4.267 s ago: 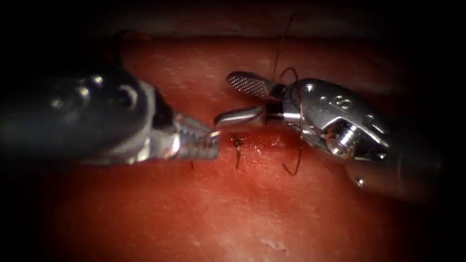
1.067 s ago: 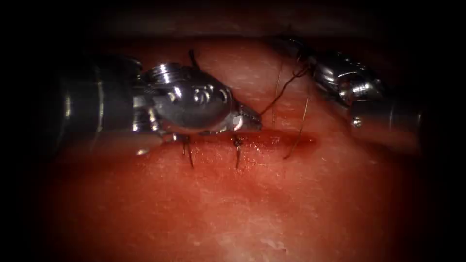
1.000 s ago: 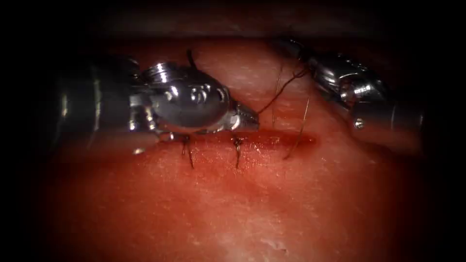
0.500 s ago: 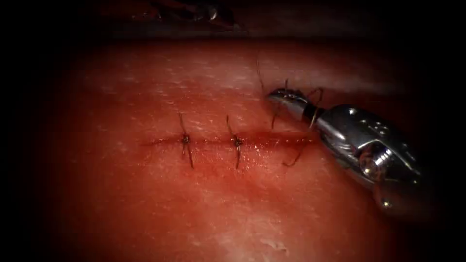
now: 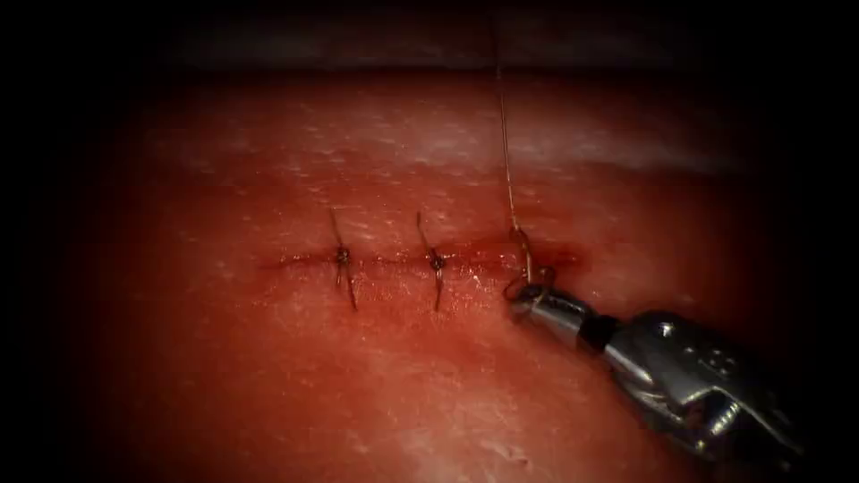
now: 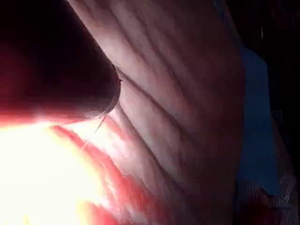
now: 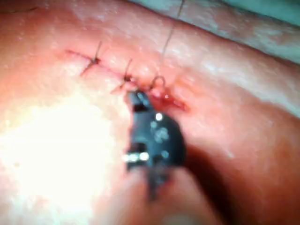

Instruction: Wound Closure

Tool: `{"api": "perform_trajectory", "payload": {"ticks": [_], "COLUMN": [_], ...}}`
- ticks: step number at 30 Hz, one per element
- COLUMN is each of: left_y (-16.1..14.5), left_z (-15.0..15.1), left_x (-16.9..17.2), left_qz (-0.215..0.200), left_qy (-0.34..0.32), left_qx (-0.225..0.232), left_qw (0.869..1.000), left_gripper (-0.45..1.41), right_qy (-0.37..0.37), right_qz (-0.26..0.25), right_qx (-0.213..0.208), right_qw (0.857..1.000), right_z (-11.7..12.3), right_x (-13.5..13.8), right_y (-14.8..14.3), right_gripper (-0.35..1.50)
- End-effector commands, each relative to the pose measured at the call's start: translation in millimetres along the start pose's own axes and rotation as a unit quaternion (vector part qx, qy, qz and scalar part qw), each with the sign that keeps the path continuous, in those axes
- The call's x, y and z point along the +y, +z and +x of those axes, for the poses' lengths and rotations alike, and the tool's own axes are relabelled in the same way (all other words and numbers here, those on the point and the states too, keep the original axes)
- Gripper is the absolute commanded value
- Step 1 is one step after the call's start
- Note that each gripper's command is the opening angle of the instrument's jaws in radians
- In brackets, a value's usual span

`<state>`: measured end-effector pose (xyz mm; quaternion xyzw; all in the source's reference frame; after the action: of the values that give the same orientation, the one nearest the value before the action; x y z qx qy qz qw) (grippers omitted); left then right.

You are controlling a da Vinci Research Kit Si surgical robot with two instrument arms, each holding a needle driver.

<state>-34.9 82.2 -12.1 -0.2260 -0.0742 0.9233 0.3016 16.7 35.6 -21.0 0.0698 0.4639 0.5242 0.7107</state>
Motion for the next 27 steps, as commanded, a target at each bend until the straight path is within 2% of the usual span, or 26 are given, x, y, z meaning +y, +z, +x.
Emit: {"api": "perform_trajectory", "payload": {"ticks": [1,6,10,19,27], "left_y": [0.6,-0.2,-1.5,-1.9,-2.9], "left_z": [0.8,1.6,3.6,6.8,10.3], "left_x": [-0.9,-3.4,-6.7,-9.3,-12.2], "left_qz": [0.004,0.014,0.025,0.034,0.052], "left_qy": [0.002,0.0,0.003,0.002,0.005], "left_qx": [0.003,0.007,0.014,0.019,0.021], "left_qw": [1.0,1.0,1.0,0.999,0.998], "left_gripper": [-0.35,-0.35,-0.35,-0.35,-0.35], "right_qy": [0.0,-0.002,-0.003,-0.004,-0.008], "right_qz": [0.004,0.009,0.013,0.018,0.028], "right_qx": [-0.002,-0.004,-0.006,-0.01,-0.016], "right_qw": [1.0,1.0,1.0,1.0,0.999], "right_z": [-1.1,-1.7,-2.0,-2.3,-3.4], "right_x": [-0.8,-1.8,-1.8,-2.3,-4.1], "right_y": [0.0,-1.3,-2.0,-2.4,-3.6], "right_gripper": [-0.35,-0.35,-0.35,-0.35,-0.35]}}
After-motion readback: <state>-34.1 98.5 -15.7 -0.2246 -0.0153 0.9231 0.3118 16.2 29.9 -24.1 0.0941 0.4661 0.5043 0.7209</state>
